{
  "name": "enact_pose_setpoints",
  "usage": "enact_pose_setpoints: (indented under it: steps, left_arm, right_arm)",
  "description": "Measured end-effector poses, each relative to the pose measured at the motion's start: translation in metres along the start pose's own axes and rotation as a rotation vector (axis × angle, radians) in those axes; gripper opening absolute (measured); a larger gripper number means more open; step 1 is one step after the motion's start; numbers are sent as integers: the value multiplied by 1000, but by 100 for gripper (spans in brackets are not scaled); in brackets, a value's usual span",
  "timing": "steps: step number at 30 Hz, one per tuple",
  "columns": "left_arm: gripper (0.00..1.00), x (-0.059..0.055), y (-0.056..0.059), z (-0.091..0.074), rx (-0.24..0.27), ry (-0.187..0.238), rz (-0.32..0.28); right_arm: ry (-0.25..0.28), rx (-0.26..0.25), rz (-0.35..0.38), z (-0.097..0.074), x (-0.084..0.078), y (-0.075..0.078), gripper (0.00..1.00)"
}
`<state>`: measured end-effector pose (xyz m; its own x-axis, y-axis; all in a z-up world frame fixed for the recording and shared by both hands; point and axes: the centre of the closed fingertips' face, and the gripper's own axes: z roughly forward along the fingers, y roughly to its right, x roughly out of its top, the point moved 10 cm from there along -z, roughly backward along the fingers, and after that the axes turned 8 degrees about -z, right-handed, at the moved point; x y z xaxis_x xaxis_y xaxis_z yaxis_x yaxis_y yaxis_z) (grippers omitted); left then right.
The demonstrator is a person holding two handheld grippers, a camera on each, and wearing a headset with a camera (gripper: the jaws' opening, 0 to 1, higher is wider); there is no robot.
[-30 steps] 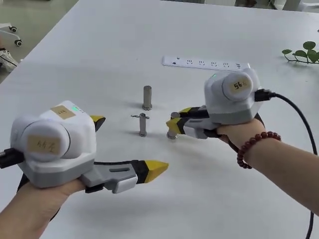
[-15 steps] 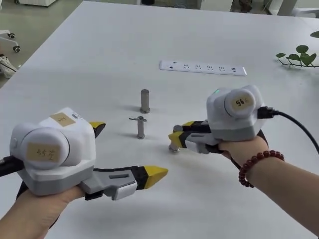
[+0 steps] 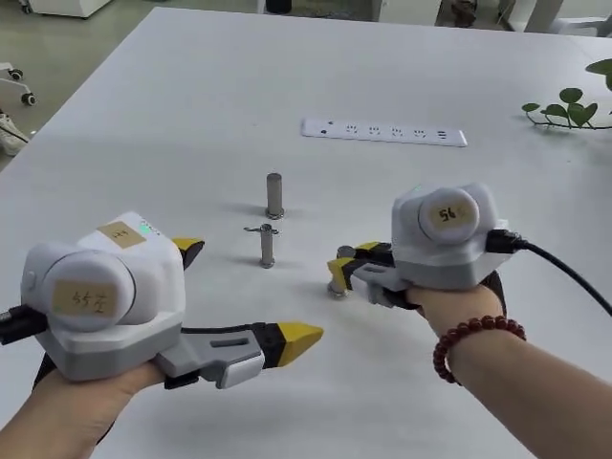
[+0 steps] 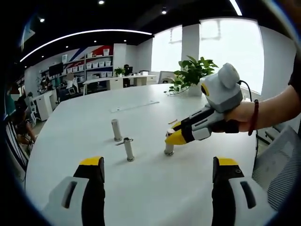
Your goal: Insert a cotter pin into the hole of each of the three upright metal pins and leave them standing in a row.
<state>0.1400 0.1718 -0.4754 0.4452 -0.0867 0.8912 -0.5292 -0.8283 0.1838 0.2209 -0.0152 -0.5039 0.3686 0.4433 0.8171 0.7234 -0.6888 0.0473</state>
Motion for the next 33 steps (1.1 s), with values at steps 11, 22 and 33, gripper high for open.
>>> enact_pose_setpoints:
  steps: [11,22,33]
  left_arm:
    - [95,0,1,0,-9,0,-2]
    - [94,-1,2,1,-13,-7,-4]
    - [94,-4,3,2,-24,-12,-9]
  right_arm:
    - [-11,-64,10,-2,-5,-7,8]
    - [-12,-119,-8,-1,-5,-14,8]
    - [-6,-145,29,1,-6,-16,9]
